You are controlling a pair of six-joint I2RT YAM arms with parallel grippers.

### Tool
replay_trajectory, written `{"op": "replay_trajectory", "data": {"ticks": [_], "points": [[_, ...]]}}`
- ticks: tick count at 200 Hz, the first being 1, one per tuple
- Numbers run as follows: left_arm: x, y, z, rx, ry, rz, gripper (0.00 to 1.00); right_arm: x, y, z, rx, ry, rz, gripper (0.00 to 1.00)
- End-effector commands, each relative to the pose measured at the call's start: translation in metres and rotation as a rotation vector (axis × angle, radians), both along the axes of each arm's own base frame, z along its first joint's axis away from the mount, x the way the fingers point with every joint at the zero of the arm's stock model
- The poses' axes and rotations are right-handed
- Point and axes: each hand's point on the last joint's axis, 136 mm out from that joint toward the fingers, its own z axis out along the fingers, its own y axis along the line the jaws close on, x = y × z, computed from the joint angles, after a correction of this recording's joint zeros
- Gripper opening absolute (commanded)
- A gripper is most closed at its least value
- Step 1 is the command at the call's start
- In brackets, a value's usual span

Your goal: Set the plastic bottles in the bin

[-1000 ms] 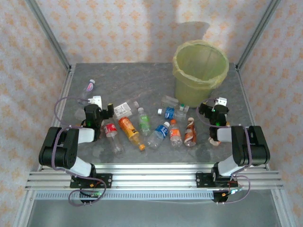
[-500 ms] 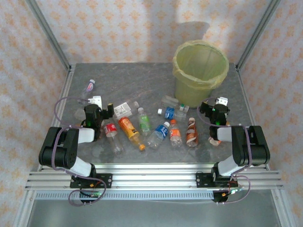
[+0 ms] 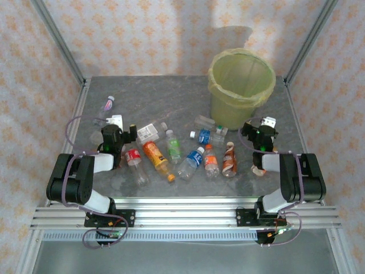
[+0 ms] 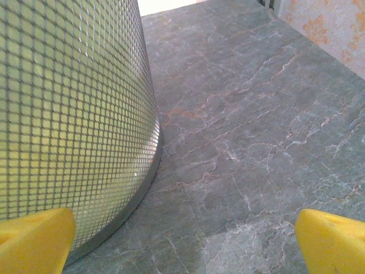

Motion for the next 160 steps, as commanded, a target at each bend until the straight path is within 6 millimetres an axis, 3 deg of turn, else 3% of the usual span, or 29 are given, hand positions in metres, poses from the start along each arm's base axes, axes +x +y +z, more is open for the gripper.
{"op": "replay_trajectory", "data": {"ticks": [1,55,108,142,160], "points": [[0.0,0.003,0.022,0.016,-0.04,0.016,1.0,-0.003,-0.01,0.02,0.015,-0.028,-0.051,0.99],[-0.009,0.004,0.058,0.008,-0.06,0.026,1.0,-0.017,-0.025,0.054,0.037,-0.021,-0.134,0.99],[-0.023,0.002,0.098,-0.018,-0.088,0.021,1.0,-0.024,-0.062,0.075,0.142,0.002,-0.266,0.99],[-0.03,0.0,0.12,-0.047,-0.136,0.022,1.0,-0.015,-0.098,0.081,0.313,0.038,-0.371,0.99],[-0.031,0.0,0.129,-0.06,-0.15,0.027,1.0,-0.001,-0.105,0.079,0.349,0.087,-0.392,0.99]]}}
